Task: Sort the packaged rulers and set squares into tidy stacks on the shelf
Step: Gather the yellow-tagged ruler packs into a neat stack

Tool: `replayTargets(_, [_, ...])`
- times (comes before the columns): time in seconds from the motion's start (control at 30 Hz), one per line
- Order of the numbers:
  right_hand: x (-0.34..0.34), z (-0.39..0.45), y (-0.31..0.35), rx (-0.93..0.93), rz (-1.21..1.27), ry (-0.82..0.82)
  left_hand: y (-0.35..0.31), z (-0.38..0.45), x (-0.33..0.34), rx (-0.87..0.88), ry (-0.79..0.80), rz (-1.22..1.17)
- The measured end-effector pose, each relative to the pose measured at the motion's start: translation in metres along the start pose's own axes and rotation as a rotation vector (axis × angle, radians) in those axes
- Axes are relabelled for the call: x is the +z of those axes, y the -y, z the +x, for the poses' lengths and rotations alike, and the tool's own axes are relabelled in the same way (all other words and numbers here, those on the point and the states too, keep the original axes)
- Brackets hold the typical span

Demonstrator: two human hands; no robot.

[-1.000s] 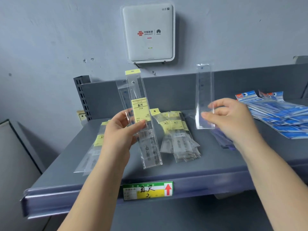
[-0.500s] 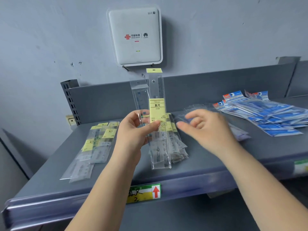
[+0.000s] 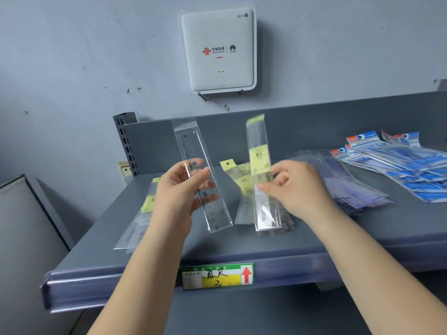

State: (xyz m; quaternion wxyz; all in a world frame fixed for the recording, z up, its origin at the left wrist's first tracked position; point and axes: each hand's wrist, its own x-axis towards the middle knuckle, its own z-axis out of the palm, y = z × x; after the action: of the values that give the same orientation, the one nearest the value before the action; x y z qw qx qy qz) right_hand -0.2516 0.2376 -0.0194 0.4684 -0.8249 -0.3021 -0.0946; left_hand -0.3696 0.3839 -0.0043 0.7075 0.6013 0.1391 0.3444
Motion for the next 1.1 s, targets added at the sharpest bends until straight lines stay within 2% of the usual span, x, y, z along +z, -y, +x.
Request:
replayTargets(0.07, [0.004,-0.002,-0.002,0.039,-0.227,0.064,0.000,0.000,0.000,-0.006,0.000,0.004])
replayTargets(0.13, [0.005,-0.004,-0.001,0.023,-0.290,0.036,0.001,-0.001,0.002,-0.008,0.013,0.007])
replayTargets(0.23, [-0.001,-0.009,0.008,-0.039,-0.011,-0.024,0.002,-0.001,0.009,0.000,0.041,0.013])
replayTargets(0.3, [-0.004,-0.015,0.017,-0.014,0.176,0.106,0.003,-0.001,0.018,0.002,0.073,0.010])
replayTargets(0.4, [0.000,-0.025,0.022,0.024,0.274,0.260,0.006,-0.002,0.035,0.000,0.125,0.018])
replayTargets(0.53, [-0.013,-0.026,0.011,0.041,0.375,0.210,0.009,-0.002,0.052,0.005,0.189,0.019])
replayTargets(0.63, [-0.041,-0.023,-0.005,0.112,0.435,0.089,0.011,0.001,0.053,-0.011,0.209,0.002])
replayTargets(0.7, [-0.060,-0.018,-0.019,0.141,0.370,-0.038,0.011,0.003,0.052,-0.031,0.207,-0.010])
replayTargets(0.77, [-0.076,-0.011,-0.035,0.174,0.170,-0.150,0.011,0.005,0.051,-0.034,0.196,-0.011])
replayTargets(0.93, [-0.085,0.000,-0.060,0.254,-0.306,-0.131,0.009,0.009,0.042,-0.025,0.184,0.032])
replayTargets(1.0, [-0.081,0.001,-0.060,0.208,-0.371,-0.160,0.008,0.008,0.032,-0.014,0.168,0.053])
replayTargets(1.1, [-0.067,0.001,-0.043,0.074,-0.280,-0.191,0.005,0.008,0.009,0.000,0.132,0.087])
